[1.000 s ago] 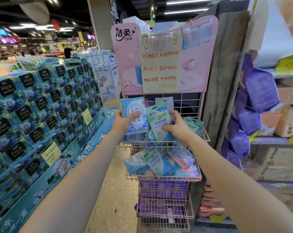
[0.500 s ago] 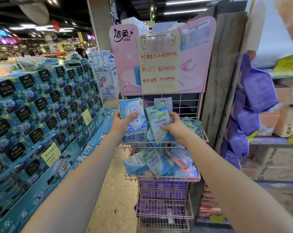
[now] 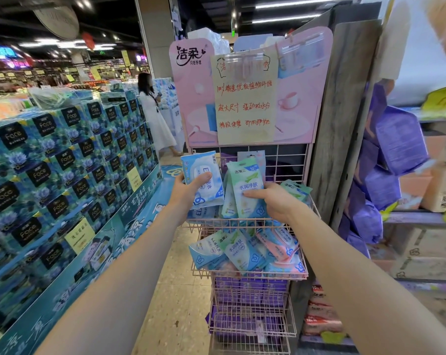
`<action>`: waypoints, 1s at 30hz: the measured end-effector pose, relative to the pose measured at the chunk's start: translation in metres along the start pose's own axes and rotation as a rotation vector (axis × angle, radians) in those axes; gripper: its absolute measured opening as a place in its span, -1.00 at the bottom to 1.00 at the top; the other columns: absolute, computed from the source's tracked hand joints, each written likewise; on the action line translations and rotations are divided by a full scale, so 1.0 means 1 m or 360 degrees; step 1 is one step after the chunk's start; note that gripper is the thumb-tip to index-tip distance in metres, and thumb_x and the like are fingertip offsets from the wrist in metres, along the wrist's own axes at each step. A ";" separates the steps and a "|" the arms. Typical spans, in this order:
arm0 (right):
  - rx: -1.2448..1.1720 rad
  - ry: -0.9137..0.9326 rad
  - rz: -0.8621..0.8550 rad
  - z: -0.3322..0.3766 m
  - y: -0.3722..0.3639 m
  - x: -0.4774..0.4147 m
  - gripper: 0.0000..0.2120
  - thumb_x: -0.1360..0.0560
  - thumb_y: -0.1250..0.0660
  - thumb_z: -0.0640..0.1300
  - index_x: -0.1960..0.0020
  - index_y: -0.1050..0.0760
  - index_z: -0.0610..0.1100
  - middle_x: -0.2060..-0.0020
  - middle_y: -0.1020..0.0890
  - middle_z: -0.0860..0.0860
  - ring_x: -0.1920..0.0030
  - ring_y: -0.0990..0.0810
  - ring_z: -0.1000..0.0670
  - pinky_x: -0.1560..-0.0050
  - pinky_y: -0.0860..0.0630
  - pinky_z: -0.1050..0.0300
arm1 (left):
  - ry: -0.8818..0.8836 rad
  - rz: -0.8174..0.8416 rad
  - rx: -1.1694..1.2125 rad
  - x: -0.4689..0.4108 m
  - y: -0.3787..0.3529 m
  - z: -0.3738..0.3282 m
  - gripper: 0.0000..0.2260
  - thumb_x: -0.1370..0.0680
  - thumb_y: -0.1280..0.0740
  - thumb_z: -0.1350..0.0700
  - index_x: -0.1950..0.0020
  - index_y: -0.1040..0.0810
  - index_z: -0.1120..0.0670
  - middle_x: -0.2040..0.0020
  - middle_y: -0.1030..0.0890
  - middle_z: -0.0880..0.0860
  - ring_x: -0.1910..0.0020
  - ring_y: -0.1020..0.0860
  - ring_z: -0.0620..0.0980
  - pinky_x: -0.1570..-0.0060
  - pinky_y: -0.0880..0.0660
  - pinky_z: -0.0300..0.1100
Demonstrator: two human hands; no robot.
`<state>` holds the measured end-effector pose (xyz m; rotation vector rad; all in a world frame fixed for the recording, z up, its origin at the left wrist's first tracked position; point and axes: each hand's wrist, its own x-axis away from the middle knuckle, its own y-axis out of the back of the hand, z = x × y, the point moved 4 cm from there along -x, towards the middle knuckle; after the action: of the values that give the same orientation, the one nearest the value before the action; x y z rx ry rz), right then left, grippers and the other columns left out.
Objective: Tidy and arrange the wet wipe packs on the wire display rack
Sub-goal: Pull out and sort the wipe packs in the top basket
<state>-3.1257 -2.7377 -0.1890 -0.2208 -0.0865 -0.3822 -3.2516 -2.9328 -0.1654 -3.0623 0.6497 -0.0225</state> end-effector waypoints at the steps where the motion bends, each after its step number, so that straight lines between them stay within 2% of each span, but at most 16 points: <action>1: 0.0034 0.0040 -0.0001 0.001 -0.001 -0.001 -0.57 -0.49 -0.46 -0.35 -0.33 -0.50 -0.20 -0.13 -0.73 -0.11 -0.10 -0.73 -0.11 -0.01 -0.68 0.01 | 0.0010 0.0005 0.0015 0.001 0.000 -0.001 -0.09 -0.13 -0.59 -0.27 -0.42 -0.42 -0.01 -0.24 -0.65 0.04 -0.20 -0.64 0.06 -0.26 -0.52 0.11; 4: 0.0166 0.0137 -0.0028 0.001 -0.005 -0.002 -0.41 -0.44 -0.54 -0.24 -0.39 -0.41 -0.08 -0.18 -0.71 -0.05 -0.15 -0.71 -0.09 -0.21 -0.62 -0.15 | 0.0014 0.0023 0.0029 0.000 0.001 -0.001 -0.20 -0.23 -0.58 -0.23 -0.39 -0.42 -0.02 -0.24 -0.64 0.03 -0.21 -0.62 0.06 -0.29 -0.51 0.13; 6: 0.0211 0.0153 -0.0026 0.001 -0.005 -0.002 -0.38 -0.40 -0.57 -0.17 -0.39 -0.40 -0.03 -0.18 -0.71 -0.03 -0.16 -0.71 -0.09 -0.26 -0.58 -0.21 | 0.0025 0.0017 0.0052 -0.001 0.000 0.000 -0.33 -0.35 -0.59 -0.15 -0.35 -0.42 0.00 -0.22 -0.63 0.05 -0.15 -0.63 0.03 -0.18 -0.53 0.04; 8: 0.0199 0.0201 -0.0063 0.003 -0.007 -0.001 -0.44 -0.44 -0.54 -0.22 -0.36 -0.42 -0.04 -0.14 -0.72 -0.04 -0.13 -0.72 -0.09 -0.23 -0.60 -0.22 | 0.0021 0.0002 0.0065 -0.004 0.000 0.002 -0.40 -0.41 -0.59 -0.11 -0.33 -0.42 0.02 -0.22 -0.63 0.06 -0.08 -0.63 0.00 -0.06 -0.52 -0.05; 10: 0.0159 0.0225 -0.0089 0.007 -0.011 0.002 -0.52 -0.47 -0.48 -0.33 -0.33 -0.47 -0.10 -0.11 -0.73 -0.07 -0.11 -0.72 -0.12 -0.20 -0.62 -0.21 | 0.0034 -0.0019 0.0067 -0.006 -0.001 0.004 -0.39 -0.45 -0.57 -0.08 -0.39 -0.40 0.07 -0.21 -0.63 0.04 -0.06 -0.61 -0.03 -0.08 -0.47 -0.03; 13: 0.0050 0.0172 -0.0083 0.013 -0.016 0.005 -0.62 -0.47 -0.41 -0.44 -0.25 -0.54 -0.22 -0.10 -0.73 -0.17 -0.09 -0.72 -0.19 -0.17 -0.63 -0.19 | 0.0025 -0.0044 0.0062 -0.003 -0.003 0.003 -0.38 -0.57 -0.47 0.02 -0.54 -0.27 0.06 -0.01 -0.51 -0.11 0.08 -0.50 -0.14 -0.12 -0.34 -0.05; 14: 0.0027 0.0155 -0.0088 0.014 -0.016 0.005 -0.62 -0.47 -0.40 -0.45 -0.25 -0.54 -0.24 -0.10 -0.72 -0.19 -0.09 -0.71 -0.20 -0.17 -0.63 -0.19 | 0.0034 -0.0035 0.0061 -0.002 -0.004 0.003 -0.38 -0.58 -0.47 0.02 -0.54 -0.26 0.06 -0.03 -0.51 -0.09 0.10 -0.48 -0.15 -0.12 -0.33 -0.06; 16: 0.0002 0.0125 -0.0091 0.016 -0.017 0.004 -0.59 -0.49 -0.39 -0.42 -0.31 -0.48 -0.24 -0.12 -0.71 -0.20 -0.11 -0.71 -0.22 -0.19 -0.62 -0.22 | 0.0060 -0.0010 0.0048 -0.005 -0.003 0.005 -0.45 -0.55 -0.50 0.01 -0.43 -0.31 0.02 -0.16 -0.55 -0.02 0.09 -0.51 -0.15 -0.11 -0.36 -0.05; 19: 0.0031 0.0113 -0.0042 0.016 -0.019 0.005 -0.55 -0.52 -0.41 -0.38 -0.36 -0.42 -0.17 -0.14 -0.71 -0.16 -0.12 -0.71 -0.19 -0.22 -0.60 -0.22 | 0.0082 -0.0008 0.0060 -0.006 -0.002 0.004 -0.52 -0.54 -0.51 -0.01 -0.29 -0.29 -0.03 -0.04 -0.53 -0.07 0.08 -0.51 -0.18 -0.11 -0.35 -0.05; 21: 0.0051 0.0121 -0.0033 0.014 -0.019 0.006 -0.56 -0.54 -0.40 -0.35 -0.38 -0.43 -0.13 -0.14 -0.72 -0.12 -0.11 -0.72 -0.16 -0.19 -0.62 -0.20 | 0.0086 0.0009 0.0094 -0.005 -0.004 0.004 -0.51 -0.55 -0.49 -0.01 -0.28 -0.23 -0.07 0.01 -0.48 -0.13 0.02 -0.51 -0.09 -0.15 -0.32 -0.05; 23: 0.0029 0.0152 -0.0064 0.014 -0.016 0.008 -0.60 -0.57 -0.36 -0.34 -0.37 -0.48 -0.13 -0.11 -0.73 -0.10 -0.06 -0.74 -0.12 -0.07 -0.66 -0.12 | 0.0088 0.0040 0.0126 -0.003 -0.004 0.004 -0.51 -0.56 -0.49 -0.02 -0.29 -0.24 -0.07 0.00 -0.47 -0.15 -0.07 -0.49 -0.03 -0.16 -0.32 -0.03; 26: -0.0130 0.0176 -0.0129 0.016 -0.010 0.011 -0.68 -0.58 -0.32 -0.36 -0.30 -0.52 -0.16 -0.01 -0.76 -0.11 0.07 -0.76 -0.09 0.15 -0.68 -0.02 | 0.0085 0.0031 0.0132 -0.006 -0.002 0.007 -0.50 -0.54 -0.50 -0.06 -0.35 -0.35 -0.01 -0.06 -0.54 -0.13 -0.05 -0.55 -0.08 -0.09 -0.39 -0.05; 28: -0.0220 0.0201 -0.0164 0.022 -0.006 0.013 -0.70 -0.58 -0.31 -0.37 -0.27 -0.53 -0.17 0.02 -0.76 -0.11 0.09 -0.76 -0.09 0.18 -0.67 -0.03 | 0.0075 0.0014 0.0141 -0.006 -0.002 0.007 -0.50 -0.53 -0.51 -0.05 -0.37 -0.37 -0.01 -0.11 -0.59 -0.07 -0.03 -0.58 -0.11 0.00 -0.43 -0.08; 30: -0.0265 0.0241 -0.0134 0.031 -0.004 0.014 -0.69 -0.58 -0.30 -0.39 -0.25 -0.55 -0.14 -0.01 -0.76 -0.11 0.04 -0.76 -0.11 0.12 -0.67 -0.09 | 0.0066 0.0007 0.0166 -0.007 -0.002 0.007 -0.51 -0.52 -0.51 -0.05 -0.35 -0.39 0.00 -0.17 -0.62 -0.01 -0.04 -0.60 -0.08 0.03 -0.48 -0.08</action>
<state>-3.1156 -2.7396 -0.1561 -0.3526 0.0859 -0.4892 -3.2570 -2.9282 -0.1727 -2.9677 0.6361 -0.1165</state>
